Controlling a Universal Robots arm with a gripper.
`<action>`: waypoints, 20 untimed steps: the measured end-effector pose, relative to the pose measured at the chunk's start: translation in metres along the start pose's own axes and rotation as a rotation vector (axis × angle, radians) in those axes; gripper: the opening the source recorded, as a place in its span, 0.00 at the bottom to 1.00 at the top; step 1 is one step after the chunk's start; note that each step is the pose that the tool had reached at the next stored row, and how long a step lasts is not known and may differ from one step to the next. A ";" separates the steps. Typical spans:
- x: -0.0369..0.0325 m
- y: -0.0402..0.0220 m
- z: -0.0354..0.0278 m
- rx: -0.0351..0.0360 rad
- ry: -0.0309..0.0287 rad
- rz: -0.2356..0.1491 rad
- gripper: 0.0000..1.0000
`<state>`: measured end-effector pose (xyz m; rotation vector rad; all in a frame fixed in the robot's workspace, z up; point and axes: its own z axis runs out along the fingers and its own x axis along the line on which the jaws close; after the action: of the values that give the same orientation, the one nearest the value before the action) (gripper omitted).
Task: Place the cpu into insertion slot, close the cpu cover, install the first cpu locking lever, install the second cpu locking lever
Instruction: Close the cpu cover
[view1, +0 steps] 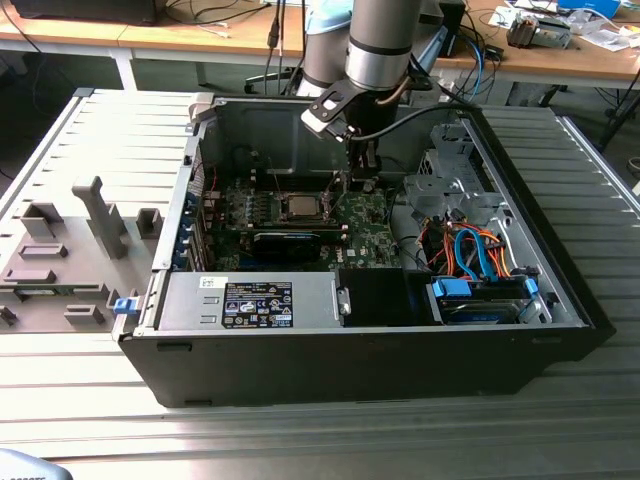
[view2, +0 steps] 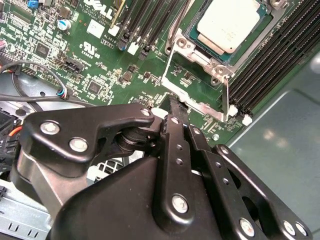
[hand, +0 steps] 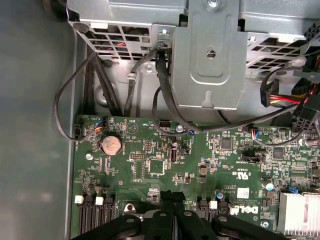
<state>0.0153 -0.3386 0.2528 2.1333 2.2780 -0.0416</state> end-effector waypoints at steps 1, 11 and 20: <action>0.0000 -0.0004 0.0001 0.0000 0.0001 0.000 0.11; 0.0004 -0.0055 0.0006 0.0000 0.0000 0.000 0.11; 0.0006 -0.0083 0.0012 0.0000 0.0000 0.000 0.11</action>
<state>0.0070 -0.3386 0.2516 2.1334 2.2779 -0.0416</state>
